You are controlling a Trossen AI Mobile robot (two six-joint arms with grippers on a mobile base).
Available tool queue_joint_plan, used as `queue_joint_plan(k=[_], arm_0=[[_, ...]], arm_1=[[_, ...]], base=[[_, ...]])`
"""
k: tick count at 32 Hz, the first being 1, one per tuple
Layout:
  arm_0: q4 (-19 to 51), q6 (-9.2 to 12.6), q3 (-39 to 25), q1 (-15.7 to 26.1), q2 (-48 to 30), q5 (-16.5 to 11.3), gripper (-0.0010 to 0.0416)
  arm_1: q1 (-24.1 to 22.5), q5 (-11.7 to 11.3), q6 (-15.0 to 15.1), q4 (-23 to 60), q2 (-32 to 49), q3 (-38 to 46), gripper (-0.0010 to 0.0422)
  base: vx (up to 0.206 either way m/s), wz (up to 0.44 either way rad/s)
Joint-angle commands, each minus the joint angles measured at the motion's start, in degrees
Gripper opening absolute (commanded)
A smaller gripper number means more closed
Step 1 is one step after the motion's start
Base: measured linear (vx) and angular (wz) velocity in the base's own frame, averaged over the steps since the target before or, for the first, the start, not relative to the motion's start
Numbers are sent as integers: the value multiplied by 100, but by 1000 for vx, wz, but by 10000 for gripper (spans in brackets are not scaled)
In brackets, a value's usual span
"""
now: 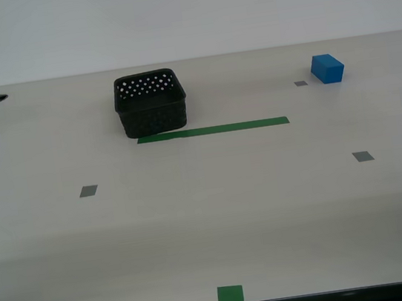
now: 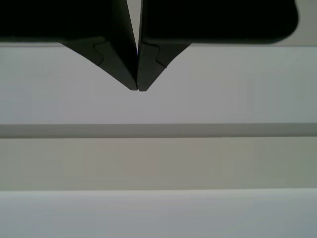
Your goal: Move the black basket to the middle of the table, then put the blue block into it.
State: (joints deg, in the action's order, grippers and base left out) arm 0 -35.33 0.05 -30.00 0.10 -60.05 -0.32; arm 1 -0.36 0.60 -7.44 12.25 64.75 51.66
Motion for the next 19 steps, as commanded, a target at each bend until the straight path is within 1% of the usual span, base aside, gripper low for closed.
queue_joint_plan(k=[1,2,4,5,6,7,9,10,11,12,13,15,19], arm_0=[[-17,7,-4,0,2,-4,1],[-17,7,-4,0,2,-4,0],[-15,7,-4,0,2,-4,1],[-15,7,-4,0,2,-4,1],[-17,7,-4,0,2,-4,0],[-17,7,-4,0,2,-4,1],[-15,7,-4,0,2,-4,1],[-17,7,-4,0,2,-4,0],[-17,7,-4,0,2,-4,1],[-17,7,-4,0,2,-4,1],[-15,7,-4,0,2,-4,0],[-20,7,-4,0,2,-4,1],[-20,7,-4,0,2,-4,1]], arm_1=[[-59,199,-15,730,275,553,0],[-101,201,-42,975,400,748,0],[-146,201,-127,1180,535,918,0],[-188,205,-243,1333,684,1054,0],[-212,225,-295,1403,752,1113,0],[-245,339,-354,1473,850,1174,0],[-275,754,-455,1513,1051,1246,0],[-282,1117,-614,1513,1193,1274,0],[-297,1303,-758,1513,1270,1287,0],[-328,1427,-968,1502,1429,1314,0],[-391,1375,-1067,1473,1650,1340,0],[-463,1276,-1075,1421,1952,1353,0],[-551,1276,-1141,1410,2540,1405,0]], base=[[0,0],[0,0],[0,0],[0,0],[0,0],[0,0],[0,0],[0,0],[0,0],[0,0],[0,0],[0,0],[0,0]])
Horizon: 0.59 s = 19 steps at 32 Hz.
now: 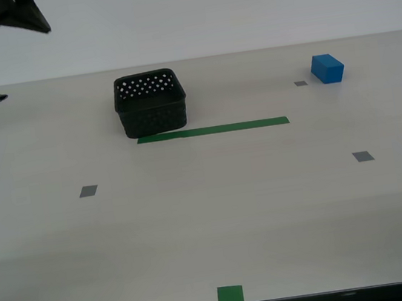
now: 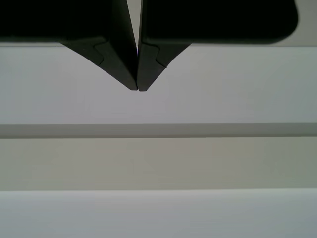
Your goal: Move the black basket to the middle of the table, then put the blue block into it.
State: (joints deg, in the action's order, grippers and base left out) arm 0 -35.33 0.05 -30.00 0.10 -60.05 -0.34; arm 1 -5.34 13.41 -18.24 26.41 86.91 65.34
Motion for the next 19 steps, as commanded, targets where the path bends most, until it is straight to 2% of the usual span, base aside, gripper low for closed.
queue_joint_plan(k=[1,9,10,19], arm_0=[[-15,7,-4,0,2,-2,0],[-17,7,-4,0,2,-2,0],[-15,7,-4,0,2,-2,1],[-17,7,-4,0,2,-2,0]], arm_1=[[-96,-4,-76,-22,527,50,0],[-426,4,-85,-33,1460,328,0],[-511,90,-76,-26,1554,433,0],[-890,61,-90,-212,1604,1080,0]], base=[[0,0],[0,0],[0,0],[0,0]])
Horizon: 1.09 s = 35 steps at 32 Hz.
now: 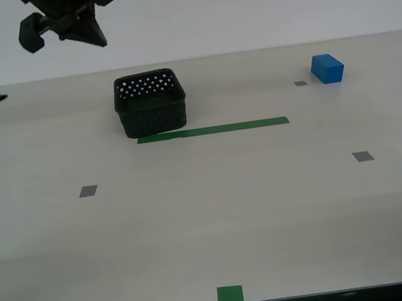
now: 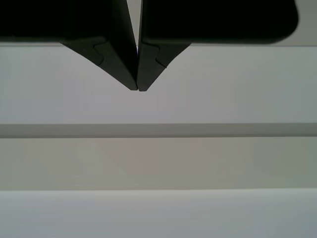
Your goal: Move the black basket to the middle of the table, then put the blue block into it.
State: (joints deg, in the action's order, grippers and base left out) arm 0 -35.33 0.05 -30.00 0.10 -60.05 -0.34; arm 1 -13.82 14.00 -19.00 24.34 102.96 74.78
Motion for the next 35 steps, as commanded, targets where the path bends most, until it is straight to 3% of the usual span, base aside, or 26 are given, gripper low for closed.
queue_joint_plan(k=[1,4,5,7,8,10,14,18,29,35], arm_0=[[-17,7,-4,0,2,-2,1],[-17,7,-4,0,2,-2,0],[-17,7,-4,0,2,-2,1],[-17,7,-4,0,2,-2,0],[-17,7,-4,0,2,-2,1],[-17,7,-4,0,2,-2,1],[4,7,-4,0,2,-2,1],[-4,7,-4,0,2,-2,1],[-2,7,-4,0,2,-2,0],[2,7,-4,0,2,-2,1]], arm_1=[[-46,2,-76,0,0,184,1],[-48,0,-389,44,0,201,15],[-50,-24,-424,90,0,186,39],[-50,-212,-413,98,0,153,76],[-52,-459,-319,96,0,133,111],[-59,-658,4,96,0,107,158],[-90,-678,81,50,212,98,239],[-138,-754,-9,35,763,140,287],[-151,-767,-348,39,2044,439,290],[-162,-782,-435,146,2240,772,287]], base=[[0,0],[0,0],[0,0],[0,0],[0,0],[0,0],[0,0],[0,0],[0,0],[0,0]])
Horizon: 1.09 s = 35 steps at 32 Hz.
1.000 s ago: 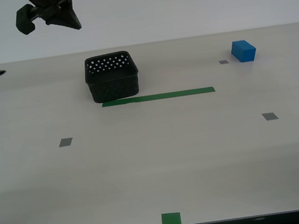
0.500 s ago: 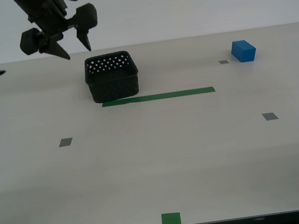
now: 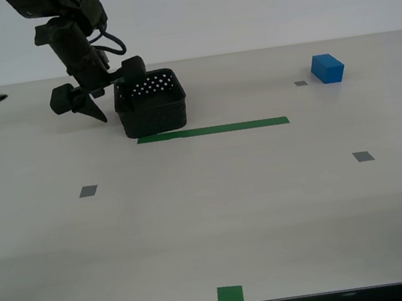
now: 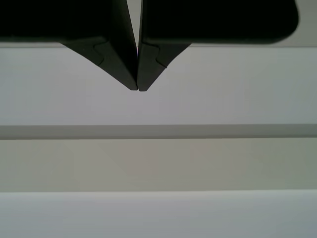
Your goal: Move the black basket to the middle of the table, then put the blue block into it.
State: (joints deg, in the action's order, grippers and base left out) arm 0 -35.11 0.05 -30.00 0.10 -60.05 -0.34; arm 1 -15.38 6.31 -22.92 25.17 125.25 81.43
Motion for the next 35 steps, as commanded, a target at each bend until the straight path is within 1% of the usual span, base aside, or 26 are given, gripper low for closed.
queue_joint_plan(k=[1,2,3,4,5,6,8,9,11,12,13,14,18,20,21,22,24,25,31,32,35], arm_0=[[-22,7,-4,0,2,-2,0],[-22,7,-4,0,2,-2,1],[-22,7,-4,0,2,-2,1],[-22,7,-4,0,2,-2,0],[-22,7,-4,0,2,-2,1],[-22,7,-4,0,2,-2,1],[-22,7,-4,0,2,-2,1],[-22,7,-4,0,2,-2,1],[-22,7,-4,0,2,-2,1],[-24,7,-4,0,2,-2,1],[-22,7,-4,0,2,-2,0],[-22,7,-4,0,2,-2,1],[-22,7,-4,0,2,-2,1],[-22,7,-4,0,2,-2,1],[-22,7,-4,0,2,-2,1],[-22,7,-4,0,2,-2,1],[-22,7,-4,0,2,-2,1],[-22,7,-4,0,2,-2,1],[-20,7,-4,0,2,-2,0],[-20,7,-4,0,2,-2,1],[-22,7,-4,0,2,-2,1]], arm_1=[[-9,-164,-72,103,11,129,276],[-9,-247,-70,105,11,129,269],[-9,-343,-70,111,11,129,250],[-9,-345,-72,111,11,129,239],[-11,-345,-72,118,11,129,209],[-11,-343,-74,125,11,129,195],[-11,-341,-79,138,11,129,144],[-11,-341,-79,149,11,129,129],[-11,-304,-107,184,11,129,52],[-11,-254,-105,179,11,129,30],[-11,-197,-90,177,11,129,-6],[-11,-155,-85,175,11,129,4],[-13,-151,-46,201,9,129,-1],[-20,-63,-44,243,9,133,-2],[-39,39,-44,310,7,151,-1],[-50,81,-46,348,7,166,-1],[-153,350,-46,535,-2,251,-1],[-236,367,-37,680,-28,302,-1],[-688,343,-2,793,-234,291,-1],[-870,341,-2,870,-345,289,-1],[-1143,332,-7,1014,-498,280,-1]], base=[[0,0],[0,0],[0,0],[0,0],[0,0],[0,0],[0,0],[0,0],[0,0],[0,0],[0,0],[0,0],[0,0],[0,0],[0,0],[0,0],[0,0],[0,0],[0,0],[0,0],[0,0]])
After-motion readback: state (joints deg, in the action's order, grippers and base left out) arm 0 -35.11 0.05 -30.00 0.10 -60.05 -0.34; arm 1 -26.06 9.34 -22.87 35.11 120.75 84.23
